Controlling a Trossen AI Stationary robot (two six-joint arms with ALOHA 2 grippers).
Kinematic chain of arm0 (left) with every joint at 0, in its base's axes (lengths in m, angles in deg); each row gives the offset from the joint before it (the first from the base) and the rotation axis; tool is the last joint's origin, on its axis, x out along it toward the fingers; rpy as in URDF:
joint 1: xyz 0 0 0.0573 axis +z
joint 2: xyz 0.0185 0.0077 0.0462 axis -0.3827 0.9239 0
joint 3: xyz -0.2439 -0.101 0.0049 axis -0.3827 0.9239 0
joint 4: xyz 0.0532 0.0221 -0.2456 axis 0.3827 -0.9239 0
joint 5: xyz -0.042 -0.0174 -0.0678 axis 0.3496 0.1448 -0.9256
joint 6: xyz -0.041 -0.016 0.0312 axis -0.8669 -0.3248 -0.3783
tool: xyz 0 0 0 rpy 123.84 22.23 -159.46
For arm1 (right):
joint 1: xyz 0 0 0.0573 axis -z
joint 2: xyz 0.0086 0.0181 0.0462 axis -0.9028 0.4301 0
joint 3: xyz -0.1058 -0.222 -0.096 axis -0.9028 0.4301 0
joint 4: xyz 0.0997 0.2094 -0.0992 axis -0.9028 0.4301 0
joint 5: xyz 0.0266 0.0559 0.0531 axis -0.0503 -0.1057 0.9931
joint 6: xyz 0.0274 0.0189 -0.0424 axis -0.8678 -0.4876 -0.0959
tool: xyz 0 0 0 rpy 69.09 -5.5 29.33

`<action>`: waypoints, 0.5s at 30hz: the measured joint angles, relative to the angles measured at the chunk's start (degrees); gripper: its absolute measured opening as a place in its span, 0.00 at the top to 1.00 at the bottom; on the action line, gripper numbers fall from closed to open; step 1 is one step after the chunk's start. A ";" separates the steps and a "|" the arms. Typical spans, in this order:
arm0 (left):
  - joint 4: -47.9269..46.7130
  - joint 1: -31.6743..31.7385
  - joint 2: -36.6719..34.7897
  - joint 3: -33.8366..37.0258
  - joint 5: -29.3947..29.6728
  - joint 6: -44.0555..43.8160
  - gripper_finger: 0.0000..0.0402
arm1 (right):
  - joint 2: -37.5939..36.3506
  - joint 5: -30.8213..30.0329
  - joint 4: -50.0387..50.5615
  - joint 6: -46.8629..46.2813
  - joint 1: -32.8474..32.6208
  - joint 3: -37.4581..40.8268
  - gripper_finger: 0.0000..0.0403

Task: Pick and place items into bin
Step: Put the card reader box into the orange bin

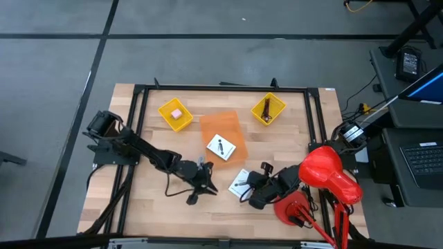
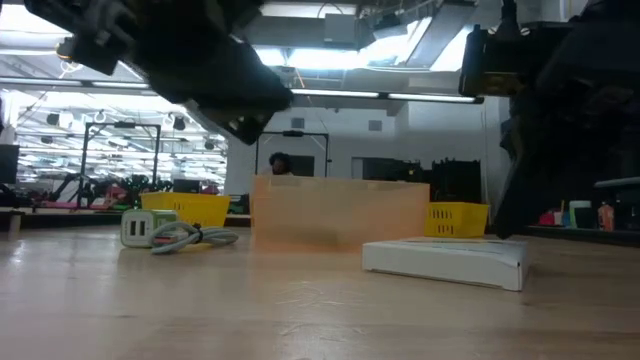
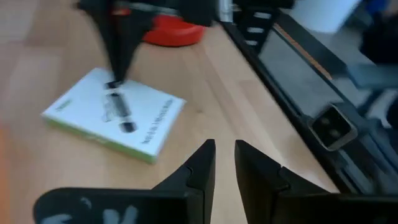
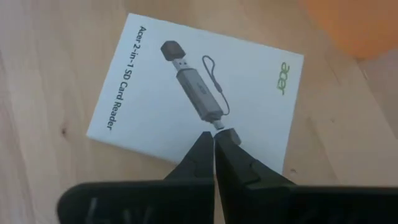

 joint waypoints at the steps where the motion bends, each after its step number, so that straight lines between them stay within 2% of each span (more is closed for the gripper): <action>1: -0.04 -0.39 -0.02 0.00 -0.17 0.72 0.87 | 0.00 0.00 0.00 -0.01 -0.02 0.00 1.00; 6: -0.10 -0.95 -0.02 0.00 0.65 2.28 0.89 | 0.00 -2.89 0.01 -0.07 -0.02 0.00 1.00; 15: -0.23 -0.95 -0.02 0.00 2.94 4.72 0.91 | 0.00 -3.02 -1.10 4.68 1.01 1.84 1.00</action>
